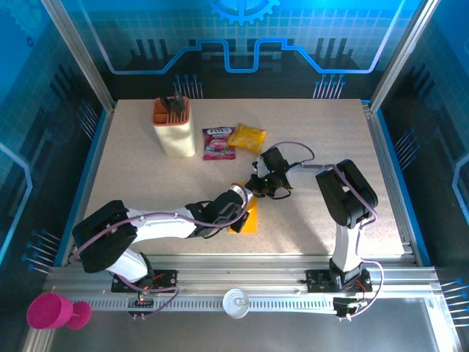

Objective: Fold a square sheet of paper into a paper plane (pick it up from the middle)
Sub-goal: Fold the triangle a second time at the center of the table.

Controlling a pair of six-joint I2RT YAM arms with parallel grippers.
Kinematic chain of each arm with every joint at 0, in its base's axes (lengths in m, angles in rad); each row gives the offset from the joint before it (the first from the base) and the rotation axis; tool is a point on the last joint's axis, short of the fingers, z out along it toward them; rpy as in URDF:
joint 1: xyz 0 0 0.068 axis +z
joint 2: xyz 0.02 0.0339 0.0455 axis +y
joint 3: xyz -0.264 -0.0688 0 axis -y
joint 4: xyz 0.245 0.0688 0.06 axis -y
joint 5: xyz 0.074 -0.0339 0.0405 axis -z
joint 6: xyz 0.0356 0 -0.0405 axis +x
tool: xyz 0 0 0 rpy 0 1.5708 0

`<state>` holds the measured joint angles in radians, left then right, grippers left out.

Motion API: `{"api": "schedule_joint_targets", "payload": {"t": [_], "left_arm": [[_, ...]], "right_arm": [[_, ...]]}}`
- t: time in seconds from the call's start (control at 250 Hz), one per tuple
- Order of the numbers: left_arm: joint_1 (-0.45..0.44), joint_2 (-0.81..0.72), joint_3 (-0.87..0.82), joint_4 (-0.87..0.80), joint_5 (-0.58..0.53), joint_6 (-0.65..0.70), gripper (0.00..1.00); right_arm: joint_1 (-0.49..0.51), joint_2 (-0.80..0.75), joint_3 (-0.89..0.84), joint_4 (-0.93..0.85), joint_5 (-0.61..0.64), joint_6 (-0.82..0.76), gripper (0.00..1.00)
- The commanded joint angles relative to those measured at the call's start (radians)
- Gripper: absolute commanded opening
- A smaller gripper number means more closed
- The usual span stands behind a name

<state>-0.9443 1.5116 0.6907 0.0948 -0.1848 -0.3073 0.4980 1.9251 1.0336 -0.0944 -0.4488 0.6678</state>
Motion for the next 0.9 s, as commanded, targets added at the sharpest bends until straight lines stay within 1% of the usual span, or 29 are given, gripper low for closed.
{"api": "schedule_joint_targets", "payload": {"t": [0.0,0.304,0.615,0.899], "left_arm": [[0.021,0.001,0.006,-0.012,0.019,0.028,0.00],[0.060,0.032,0.020,-0.028,-0.004,0.060,0.00],[0.077,0.072,0.041,-0.029,-0.051,0.080,0.00],[0.086,0.100,0.069,-0.031,-0.067,0.102,0.00]], "right_arm": [[-0.001,0.033,0.000,-0.010,0.022,-0.019,0.00],[-0.004,0.046,-0.019,0.002,0.030,-0.013,0.00],[-0.006,0.054,-0.027,0.007,0.033,-0.014,0.00],[-0.012,0.059,-0.036,0.016,0.029,-0.014,0.00]]}}
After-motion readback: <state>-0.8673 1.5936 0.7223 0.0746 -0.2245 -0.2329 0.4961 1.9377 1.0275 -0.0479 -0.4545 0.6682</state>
